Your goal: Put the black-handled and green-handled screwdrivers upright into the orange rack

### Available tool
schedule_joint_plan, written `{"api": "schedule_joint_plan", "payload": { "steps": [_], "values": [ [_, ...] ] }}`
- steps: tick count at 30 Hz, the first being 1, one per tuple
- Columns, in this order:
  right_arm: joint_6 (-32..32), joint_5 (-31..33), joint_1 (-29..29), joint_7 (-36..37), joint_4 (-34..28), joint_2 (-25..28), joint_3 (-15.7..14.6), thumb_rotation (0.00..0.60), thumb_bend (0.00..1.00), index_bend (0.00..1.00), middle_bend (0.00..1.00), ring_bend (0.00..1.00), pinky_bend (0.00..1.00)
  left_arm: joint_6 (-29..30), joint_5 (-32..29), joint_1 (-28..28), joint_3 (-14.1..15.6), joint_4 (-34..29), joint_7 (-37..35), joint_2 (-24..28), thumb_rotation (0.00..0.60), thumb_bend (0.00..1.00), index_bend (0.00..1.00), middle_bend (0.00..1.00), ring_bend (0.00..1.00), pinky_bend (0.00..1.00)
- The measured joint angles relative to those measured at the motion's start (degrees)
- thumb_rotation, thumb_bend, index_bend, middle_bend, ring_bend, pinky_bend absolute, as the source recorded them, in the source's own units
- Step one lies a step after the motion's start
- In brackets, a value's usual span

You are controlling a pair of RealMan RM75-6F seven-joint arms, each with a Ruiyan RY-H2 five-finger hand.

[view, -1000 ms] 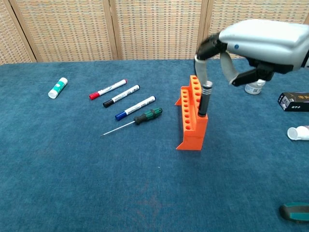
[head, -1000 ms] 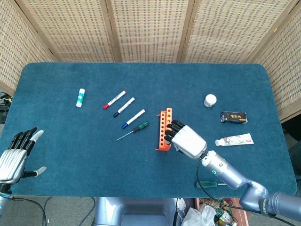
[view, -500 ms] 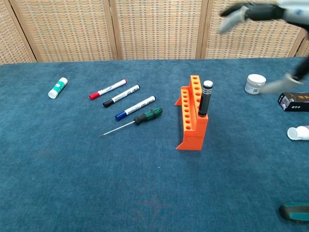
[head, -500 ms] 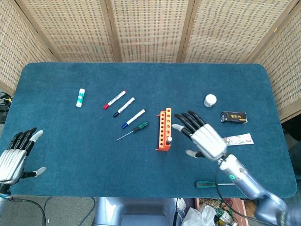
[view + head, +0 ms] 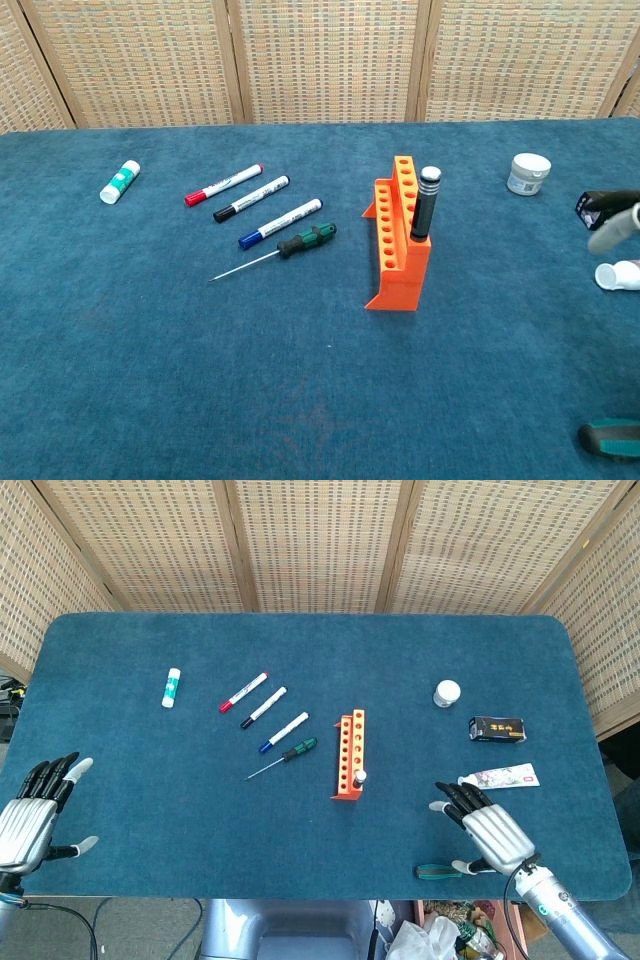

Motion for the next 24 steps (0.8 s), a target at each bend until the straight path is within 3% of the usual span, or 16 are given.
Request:
{"api": "schedule_joint_plan", "payload": {
  "steps": [6,13,24],
  "values": [
    [-1.11,-0.75,-1.57,-0.51,5.81,-4.62,-1.02,0.6,0.0,0.34,0.0,0.0,0.0,0.09,-0.22,0.09,-0.03,-0.06,0.31,-0.11,0.6,0.0,0.0,0.0,0.0,0.0],
    [-1.51,-1.52,-4.06,-2.03,9.29,-8.71,-2.35,0.6,0.01,0.37,0.0,0.0,0.0,-0.24,-0.65,-0.04,-0.14,-0.02,0.8,-0.3,0.6,0.0,0.0,0.0,0.0,0.0],
    [-2.31,0.6,-5.19,-1.22,12.47,-11.5,-1.59,0.6,0.09,0.4,0.0,0.0,0.0,-0.42,-0.87,-0.1,-0.14,-0.17,1.41,-0.47,0.6,0.0,0.0,0.0,0.0,0.0]
  ]
}}
